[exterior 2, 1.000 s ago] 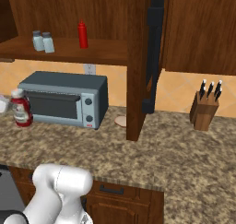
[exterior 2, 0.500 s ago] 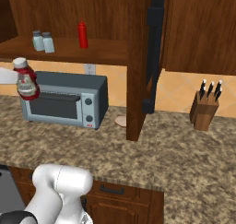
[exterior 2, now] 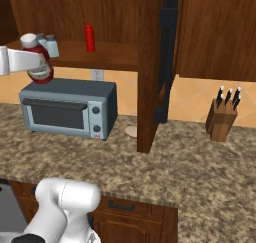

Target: Put the shaker and condiment bottle from the counter next to their counterparts in the cabinet.

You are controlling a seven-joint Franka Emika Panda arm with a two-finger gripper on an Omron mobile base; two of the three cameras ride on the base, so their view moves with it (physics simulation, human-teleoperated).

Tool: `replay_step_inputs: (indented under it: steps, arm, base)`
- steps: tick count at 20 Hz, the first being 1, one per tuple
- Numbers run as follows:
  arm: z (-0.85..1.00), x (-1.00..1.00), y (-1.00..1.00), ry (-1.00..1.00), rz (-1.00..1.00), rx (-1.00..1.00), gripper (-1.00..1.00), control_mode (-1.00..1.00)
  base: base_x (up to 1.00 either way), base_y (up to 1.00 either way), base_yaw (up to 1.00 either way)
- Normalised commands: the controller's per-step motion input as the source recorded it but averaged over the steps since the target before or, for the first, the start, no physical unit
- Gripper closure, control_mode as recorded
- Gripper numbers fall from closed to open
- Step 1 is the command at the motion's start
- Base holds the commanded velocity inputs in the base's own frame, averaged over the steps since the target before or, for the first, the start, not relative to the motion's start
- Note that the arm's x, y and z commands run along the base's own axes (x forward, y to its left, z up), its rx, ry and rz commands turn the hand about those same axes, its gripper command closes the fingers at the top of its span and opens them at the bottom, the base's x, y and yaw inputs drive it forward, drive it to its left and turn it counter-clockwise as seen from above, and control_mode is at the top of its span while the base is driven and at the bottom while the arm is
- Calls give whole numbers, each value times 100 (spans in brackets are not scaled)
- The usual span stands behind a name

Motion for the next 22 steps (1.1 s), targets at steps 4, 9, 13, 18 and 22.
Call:
replay_step_inputs:
  steps: [4, 9, 13, 18, 22]
  arm:
    - [-16, 26, -15, -2, 25, 0, 100, -100]
    - [-12, 56, -16, 11, 12, 1, 100, -100]
    - [31, 52, -30, 1, 15, 0, 100, -100]
    - [43, 69, -14, 1, 12, 0, 100, -100]
    - [8, 75, -12, 0, 13, -2, 100, -100]
  base:
    - [0, 0, 0]
    - [0, 0, 0]
    - [0, 0, 0]
    - [0, 0, 0]
    - [0, 0, 0]
